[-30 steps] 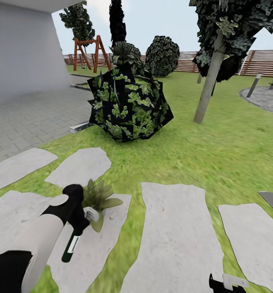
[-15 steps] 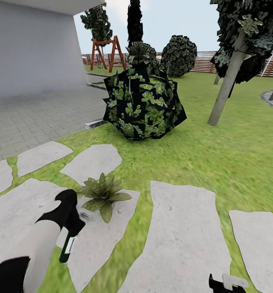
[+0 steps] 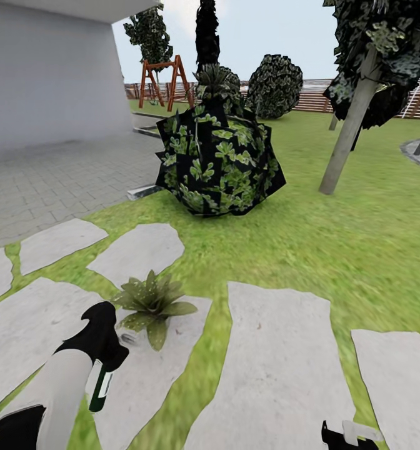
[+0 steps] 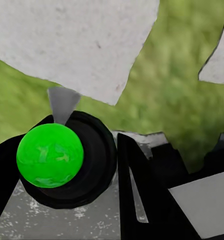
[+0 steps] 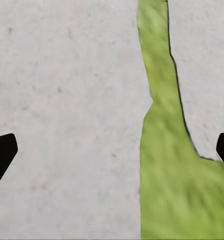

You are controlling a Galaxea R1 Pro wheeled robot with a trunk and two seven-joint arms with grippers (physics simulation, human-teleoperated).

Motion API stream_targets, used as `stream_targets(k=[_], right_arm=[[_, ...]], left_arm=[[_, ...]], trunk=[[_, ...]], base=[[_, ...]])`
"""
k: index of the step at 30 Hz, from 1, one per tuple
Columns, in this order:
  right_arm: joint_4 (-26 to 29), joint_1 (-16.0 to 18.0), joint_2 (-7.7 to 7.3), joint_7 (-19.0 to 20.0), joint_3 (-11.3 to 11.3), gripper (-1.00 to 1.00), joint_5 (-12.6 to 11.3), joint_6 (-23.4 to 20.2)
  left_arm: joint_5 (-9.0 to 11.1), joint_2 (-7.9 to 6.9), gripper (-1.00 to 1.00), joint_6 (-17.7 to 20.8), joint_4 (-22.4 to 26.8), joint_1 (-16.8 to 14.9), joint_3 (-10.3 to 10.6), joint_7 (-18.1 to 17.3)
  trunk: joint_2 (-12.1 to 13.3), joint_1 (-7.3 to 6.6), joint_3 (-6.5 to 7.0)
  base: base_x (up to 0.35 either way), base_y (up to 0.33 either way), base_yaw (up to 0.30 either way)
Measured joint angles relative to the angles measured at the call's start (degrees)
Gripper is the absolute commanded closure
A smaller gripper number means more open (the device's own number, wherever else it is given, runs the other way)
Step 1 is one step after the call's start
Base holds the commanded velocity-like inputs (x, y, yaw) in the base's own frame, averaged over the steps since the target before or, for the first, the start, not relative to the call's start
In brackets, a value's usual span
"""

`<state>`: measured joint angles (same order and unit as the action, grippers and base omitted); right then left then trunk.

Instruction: Pick up the pesticide atomizer in the garden and spray insectifuge to fully cover both potted plants in the garden.

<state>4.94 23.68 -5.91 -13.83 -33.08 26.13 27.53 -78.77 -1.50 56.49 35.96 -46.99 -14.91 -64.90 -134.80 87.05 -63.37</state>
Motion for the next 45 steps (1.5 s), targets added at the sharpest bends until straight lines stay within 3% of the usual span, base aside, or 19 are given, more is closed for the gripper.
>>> stream_targets(k=[20, 32, 45], right_arm=[[0.0, 0.0, 0.11, 0.04, -0.03, -1.0, -0.02, 0.0], [0.0, 0.0, 0.11, 0.05, 0.0, -1.0, -0.01, -0.01], [0.0, 0.0, 0.13, 0.03, 0.01, -1.0, -0.01, 0.0]], left_arm=[[0.04, 0.06, 1.0, 0.01, -0.02, 0.01, -0.17, 0.43], [0.08, -0.49, 1.0, 0.03, -0.08, 0.78, -0.1, 0.46], [0.24, 0.14, 1.0, -0.09, -0.7, 2.2, 0.02, 0.45]], trunk=[[0.0, 0.0, 0.0], [0.0, 0.02, 0.0], [0.0, 0.02, 0.0]], base=[[0.149, -0.228, 0.128], [0.017, -0.016, 0.236], [0.095, -0.122, 0.038]])
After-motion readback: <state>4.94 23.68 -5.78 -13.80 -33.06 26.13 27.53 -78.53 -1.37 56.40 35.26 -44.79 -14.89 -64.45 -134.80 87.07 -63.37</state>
